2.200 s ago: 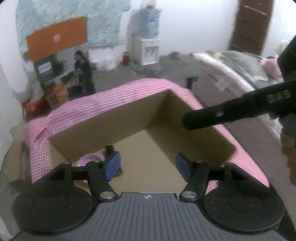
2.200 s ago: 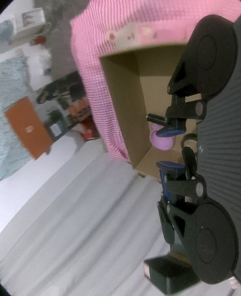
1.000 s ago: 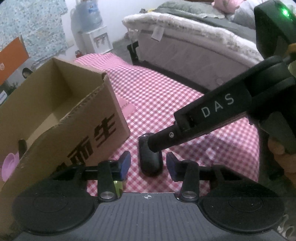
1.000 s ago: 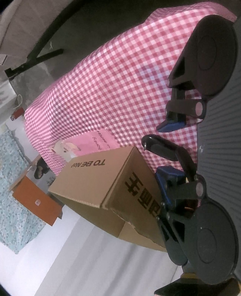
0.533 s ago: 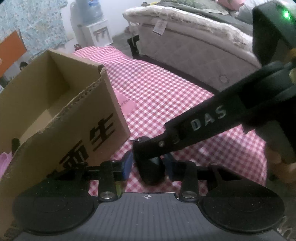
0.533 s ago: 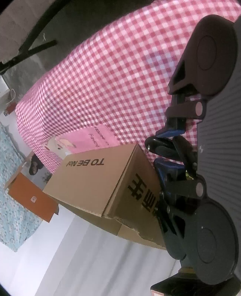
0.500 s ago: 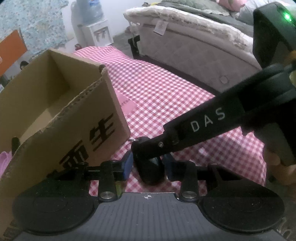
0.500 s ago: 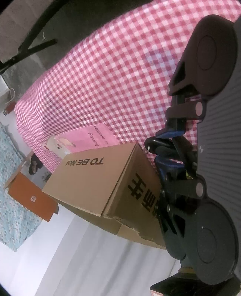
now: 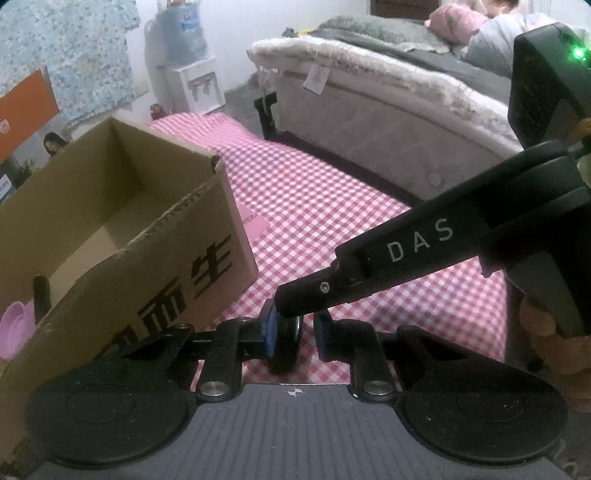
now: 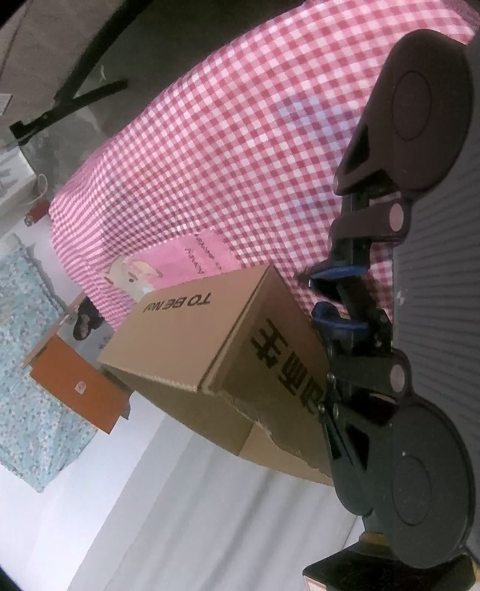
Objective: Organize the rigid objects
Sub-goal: 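Lift the black oval case and carry it toward the box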
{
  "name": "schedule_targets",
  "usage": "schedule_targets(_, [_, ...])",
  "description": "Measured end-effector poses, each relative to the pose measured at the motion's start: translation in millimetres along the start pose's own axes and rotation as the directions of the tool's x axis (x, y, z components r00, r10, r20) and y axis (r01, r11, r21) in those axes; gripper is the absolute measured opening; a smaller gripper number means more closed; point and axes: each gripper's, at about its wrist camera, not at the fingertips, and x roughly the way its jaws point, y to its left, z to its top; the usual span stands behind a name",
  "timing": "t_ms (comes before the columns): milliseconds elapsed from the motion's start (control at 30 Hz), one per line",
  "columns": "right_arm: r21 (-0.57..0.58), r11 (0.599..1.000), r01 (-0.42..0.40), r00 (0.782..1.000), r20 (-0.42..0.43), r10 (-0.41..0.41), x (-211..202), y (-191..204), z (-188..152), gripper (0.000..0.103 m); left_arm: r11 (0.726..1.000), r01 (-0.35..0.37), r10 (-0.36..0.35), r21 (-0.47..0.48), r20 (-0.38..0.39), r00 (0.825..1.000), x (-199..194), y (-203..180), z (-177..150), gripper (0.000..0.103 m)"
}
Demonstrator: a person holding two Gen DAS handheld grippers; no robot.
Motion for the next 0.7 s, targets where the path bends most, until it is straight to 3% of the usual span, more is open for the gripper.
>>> schedule_targets(267, [-0.053, 0.999, 0.003, 0.998, 0.059, 0.000, -23.7, 34.4, -9.4, 0.024, 1.000, 0.013, -0.013, -0.005, 0.087, 0.996, -37.3, -0.1, -5.3, 0.019])
schedule_targets(467, [-0.047, 0.998, 0.033, 0.996, 0.089, -0.029, -39.7, 36.4, -12.1, 0.028, 1.000, 0.025, -0.025, -0.014, 0.042, 0.999, -30.8, 4.5, -12.8, 0.021])
schedule_targets(500, [-0.038, 0.998, 0.051, 0.994, 0.094, -0.047, -41.3, 33.8, -12.9, 0.030, 1.000, 0.027, -0.027, -0.013, 0.027, 0.999, -26.5, 4.6, -14.2, 0.021])
schedule_targets(567, [-0.011, 0.997, 0.078, 0.993, 0.093, -0.077, -41.1, 25.3, -14.0, 0.056, 1.000, 0.029, -0.029, -0.003, 0.007, 1.000, -19.1, 6.2, -15.0, 0.021])
schedule_targets(600, [0.011, 0.996, 0.088, 0.992, 0.088, -0.089, -39.3, 19.9, -15.4, 0.060, 1.000, 0.023, -0.023, 0.001, -0.004, 1.000, -14.1, 6.0, -15.0, 0.021])
schedule_targets(700, [0.054, 0.995, 0.081, 0.994, 0.064, -0.084, -30.6, 8.5, -17.8, 0.061, 1.000, 0.014, -0.013, 0.017, -0.026, 1.000, -1.2, 6.9, -14.3, 0.021])
